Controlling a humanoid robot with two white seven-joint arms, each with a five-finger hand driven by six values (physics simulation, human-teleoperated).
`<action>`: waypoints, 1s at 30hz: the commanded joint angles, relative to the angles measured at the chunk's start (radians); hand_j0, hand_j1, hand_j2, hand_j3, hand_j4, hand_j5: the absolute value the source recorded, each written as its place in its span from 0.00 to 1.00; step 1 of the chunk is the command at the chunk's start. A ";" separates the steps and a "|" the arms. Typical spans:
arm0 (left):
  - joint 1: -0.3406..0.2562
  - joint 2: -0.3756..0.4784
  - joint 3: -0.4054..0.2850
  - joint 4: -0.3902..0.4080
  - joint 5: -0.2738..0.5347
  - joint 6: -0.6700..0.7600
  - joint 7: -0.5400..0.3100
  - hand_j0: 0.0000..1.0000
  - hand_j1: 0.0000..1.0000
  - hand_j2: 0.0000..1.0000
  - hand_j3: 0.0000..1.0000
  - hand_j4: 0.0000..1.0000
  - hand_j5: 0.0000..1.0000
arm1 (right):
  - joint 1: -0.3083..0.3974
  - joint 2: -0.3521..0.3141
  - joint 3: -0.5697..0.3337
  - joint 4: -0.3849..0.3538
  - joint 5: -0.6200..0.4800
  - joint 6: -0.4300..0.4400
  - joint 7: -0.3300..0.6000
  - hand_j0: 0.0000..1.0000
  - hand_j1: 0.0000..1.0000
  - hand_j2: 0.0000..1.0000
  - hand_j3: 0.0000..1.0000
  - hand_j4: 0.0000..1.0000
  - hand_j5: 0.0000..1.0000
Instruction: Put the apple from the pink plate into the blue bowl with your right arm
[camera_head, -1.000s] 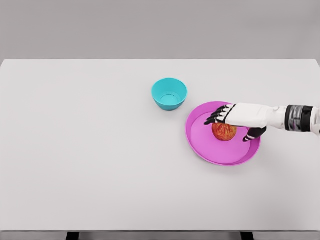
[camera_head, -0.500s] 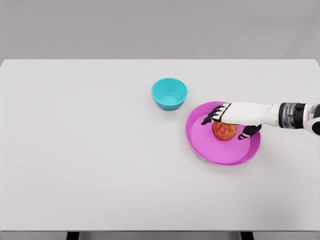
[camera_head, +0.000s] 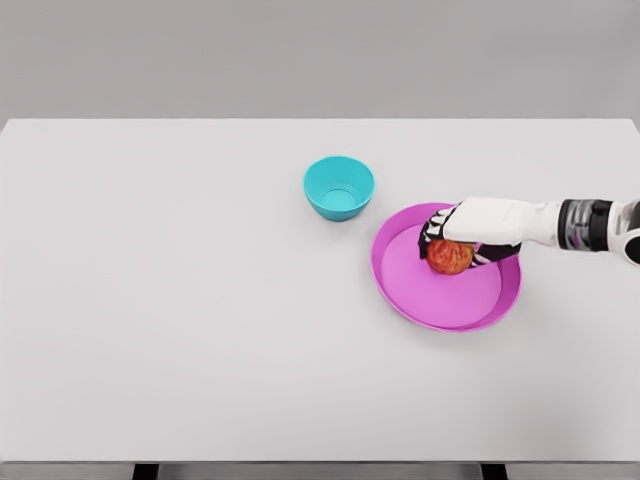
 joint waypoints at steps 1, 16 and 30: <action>0.000 0.000 0.000 0.000 0.000 0.001 0.000 1.00 1.00 1.00 1.00 1.00 1.00 | -0.002 0.000 -0.002 -0.002 -0.010 0.002 0.000 0.45 0.45 0.45 0.45 0.45 0.45; 0.000 0.000 0.000 0.000 0.000 0.001 0.000 1.00 1.00 1.00 1.00 1.00 1.00 | -0.072 0.045 -0.018 0.013 -0.011 0.002 0.000 0.45 0.45 0.45 0.45 0.45 0.45; 0.000 0.000 0.000 0.000 0.000 -0.001 0.000 1.00 1.00 1.00 1.00 1.00 1.00 | -0.186 0.172 -0.019 0.173 -0.002 0.002 0.000 0.45 0.45 0.45 0.45 0.45 0.45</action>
